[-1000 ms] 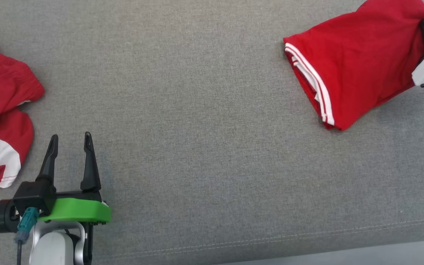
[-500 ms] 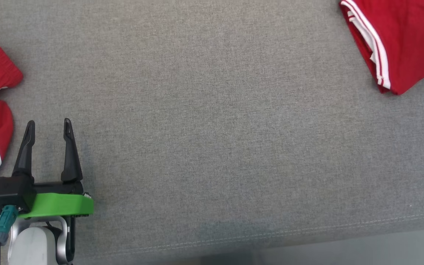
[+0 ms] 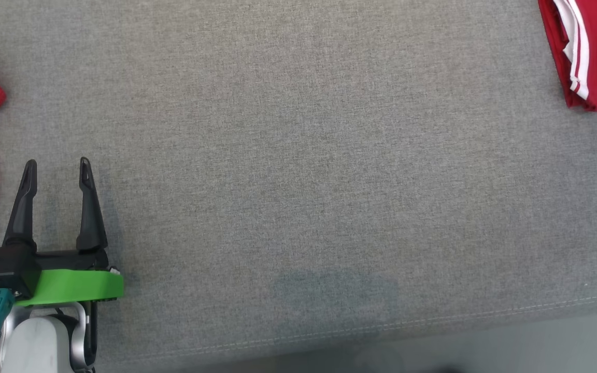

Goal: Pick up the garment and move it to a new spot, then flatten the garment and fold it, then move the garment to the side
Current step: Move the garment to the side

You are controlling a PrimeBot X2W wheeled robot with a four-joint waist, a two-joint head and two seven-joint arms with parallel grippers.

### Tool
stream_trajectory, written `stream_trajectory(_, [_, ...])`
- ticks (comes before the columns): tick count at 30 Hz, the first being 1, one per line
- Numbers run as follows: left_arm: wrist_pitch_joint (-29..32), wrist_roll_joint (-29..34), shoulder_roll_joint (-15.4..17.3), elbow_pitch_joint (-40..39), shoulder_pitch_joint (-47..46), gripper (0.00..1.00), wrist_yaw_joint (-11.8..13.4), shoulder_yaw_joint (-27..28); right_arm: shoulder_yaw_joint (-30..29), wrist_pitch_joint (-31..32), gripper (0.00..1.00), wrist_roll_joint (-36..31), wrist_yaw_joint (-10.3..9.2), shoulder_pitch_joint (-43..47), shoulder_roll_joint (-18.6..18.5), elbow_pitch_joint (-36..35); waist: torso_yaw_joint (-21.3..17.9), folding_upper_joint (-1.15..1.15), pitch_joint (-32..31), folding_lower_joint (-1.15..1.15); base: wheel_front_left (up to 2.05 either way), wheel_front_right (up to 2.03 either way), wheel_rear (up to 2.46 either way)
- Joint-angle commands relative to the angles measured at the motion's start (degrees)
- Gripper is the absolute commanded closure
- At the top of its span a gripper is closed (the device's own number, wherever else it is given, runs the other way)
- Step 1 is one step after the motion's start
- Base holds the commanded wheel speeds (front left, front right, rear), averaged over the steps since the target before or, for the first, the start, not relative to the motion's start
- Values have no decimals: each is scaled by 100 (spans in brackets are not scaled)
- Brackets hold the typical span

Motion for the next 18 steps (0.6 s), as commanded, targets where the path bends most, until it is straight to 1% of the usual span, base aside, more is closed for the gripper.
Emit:
stream_trajectory(1, [-12, 4, 62, -18, -86, 0, 55, 5, 2, -63, 100, -29, -4, -77, -8, 37, -2, 0, 26, 0, 0, 0, 0])
stream_trajectory(7, [-1, -22, 100, -68, -118, 0, 88, -16, 52, -134, 99, -116, -4, -114, -4, 146, 9, 0, 67, 0, 0, 0, 0])
stream_trajectory(8, [-1, -27, 101, -73, -123, 0, 95, -20, 72, -169, 66, -155, -4, -134, -24, 167, 12, 0, 73, 0, 0, 0, 0])
stream_trajectory(9, [-2, -32, 101, -76, -127, 0, 104, -24, 84, -184, 0, -187, -4, -143, -28, 185, 14, 0, 74, 0, 0, 0, 0])
stream_trajectory(15, [-8, -73, 86, -29, -146, 0, 122, -51, 102, -288, 0, -324, -4, -188, -56, 256, 7, 0, 30, 0, 0, 0, 0])
stream_trajectory(18, [-14, -83, 64, 10, -141, 0, 142, -61, 107, -354, 0, -408, -4, -221, 8, 253, -14, 0, -33, 0, 0, 0, 0])
